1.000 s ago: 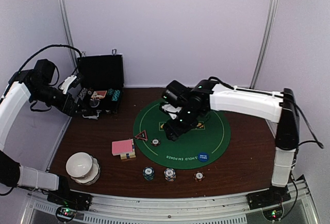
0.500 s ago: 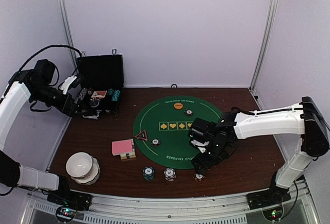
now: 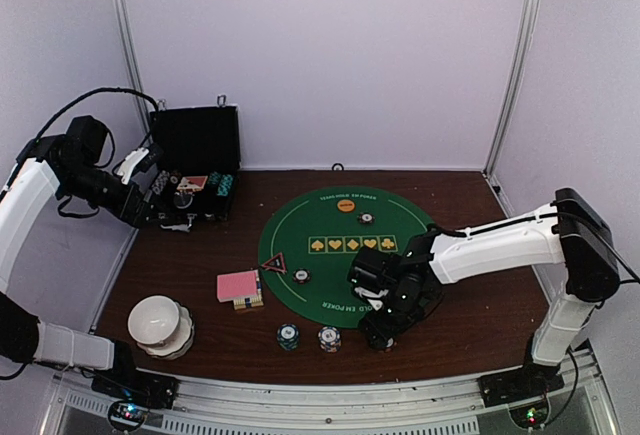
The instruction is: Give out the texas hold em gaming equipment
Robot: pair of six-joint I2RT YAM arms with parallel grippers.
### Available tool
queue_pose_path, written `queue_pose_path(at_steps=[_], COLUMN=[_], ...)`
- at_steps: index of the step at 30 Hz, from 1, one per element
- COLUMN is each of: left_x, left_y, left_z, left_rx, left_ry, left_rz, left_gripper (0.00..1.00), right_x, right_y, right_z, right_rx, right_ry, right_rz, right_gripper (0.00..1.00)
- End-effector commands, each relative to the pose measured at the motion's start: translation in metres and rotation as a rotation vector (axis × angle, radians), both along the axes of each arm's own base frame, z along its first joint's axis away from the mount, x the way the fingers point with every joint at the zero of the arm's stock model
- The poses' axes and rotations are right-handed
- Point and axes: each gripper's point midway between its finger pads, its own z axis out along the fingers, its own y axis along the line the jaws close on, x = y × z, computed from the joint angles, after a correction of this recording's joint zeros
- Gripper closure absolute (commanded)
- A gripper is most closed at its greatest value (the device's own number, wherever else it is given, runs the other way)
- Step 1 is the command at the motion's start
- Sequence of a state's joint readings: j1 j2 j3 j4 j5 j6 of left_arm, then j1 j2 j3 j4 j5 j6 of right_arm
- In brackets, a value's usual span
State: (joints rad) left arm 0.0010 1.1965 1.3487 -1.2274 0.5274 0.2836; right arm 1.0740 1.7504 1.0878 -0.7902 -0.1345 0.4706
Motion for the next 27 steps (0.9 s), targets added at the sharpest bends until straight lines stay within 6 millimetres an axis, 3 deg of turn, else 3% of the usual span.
queue_pose_path(at_steps=[1, 15, 27], left_x=[0.004, 0.004, 0.004], left_y=[0.001, 0.001, 0.001], left_z=[0.011, 0.013, 0.014], left_rx=[-0.001, -0.004, -0.003], left_ry=[-0.040, -0.044, -0.047], left_rz=[-0.002, -0.003, 0.000], left_gripper=[0.03, 0.02, 0.02], right_x=[0.001, -0.010, -0.010], right_y=[0.004, -0.002, -0.001], right_z=[-0.004, -0.012, -0.005], right_rx=[0.009, -0.015, -0.004], right_ry=[-0.008, 0.016, 0.012], right_rz=[0.008, 0.023, 0.029], right_gripper=[0.25, 0.35, 0.58])
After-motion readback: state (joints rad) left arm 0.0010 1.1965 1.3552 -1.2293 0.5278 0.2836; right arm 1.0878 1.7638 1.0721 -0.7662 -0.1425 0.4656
